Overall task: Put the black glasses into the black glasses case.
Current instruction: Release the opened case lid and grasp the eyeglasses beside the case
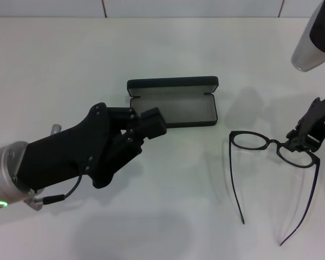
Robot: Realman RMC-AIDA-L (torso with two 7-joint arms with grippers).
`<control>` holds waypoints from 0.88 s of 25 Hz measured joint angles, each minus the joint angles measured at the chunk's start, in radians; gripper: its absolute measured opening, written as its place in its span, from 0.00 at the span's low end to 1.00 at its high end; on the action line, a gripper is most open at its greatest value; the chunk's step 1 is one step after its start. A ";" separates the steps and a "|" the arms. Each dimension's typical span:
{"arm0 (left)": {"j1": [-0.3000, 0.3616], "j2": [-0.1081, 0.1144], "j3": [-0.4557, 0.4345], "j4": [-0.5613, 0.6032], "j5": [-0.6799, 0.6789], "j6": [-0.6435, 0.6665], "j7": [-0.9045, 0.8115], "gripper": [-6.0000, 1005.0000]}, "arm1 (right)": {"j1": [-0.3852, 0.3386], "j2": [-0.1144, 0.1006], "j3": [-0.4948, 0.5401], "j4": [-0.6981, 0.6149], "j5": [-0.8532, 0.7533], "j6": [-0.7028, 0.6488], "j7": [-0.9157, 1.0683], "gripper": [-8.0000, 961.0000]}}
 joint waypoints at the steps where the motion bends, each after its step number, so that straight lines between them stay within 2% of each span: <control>1: -0.001 0.000 0.000 0.000 0.000 0.000 0.000 0.06 | 0.000 0.001 0.000 0.001 -0.005 0.006 0.000 0.16; 6: -0.002 -0.003 0.000 0.000 0.000 0.000 0.001 0.06 | 0.016 0.001 0.006 0.004 -0.002 0.020 0.003 0.24; 11: 0.003 -0.002 0.000 0.000 0.000 -0.001 0.001 0.06 | 0.055 0.004 0.005 0.048 -0.001 0.017 0.011 0.46; 13: 0.005 -0.002 0.000 0.000 0.000 -0.001 0.001 0.06 | 0.078 0.007 0.000 0.082 0.009 0.024 0.012 0.46; 22: 0.009 -0.003 0.000 -0.002 0.000 -0.002 0.002 0.06 | 0.098 0.008 -0.002 0.123 0.026 0.054 0.012 0.46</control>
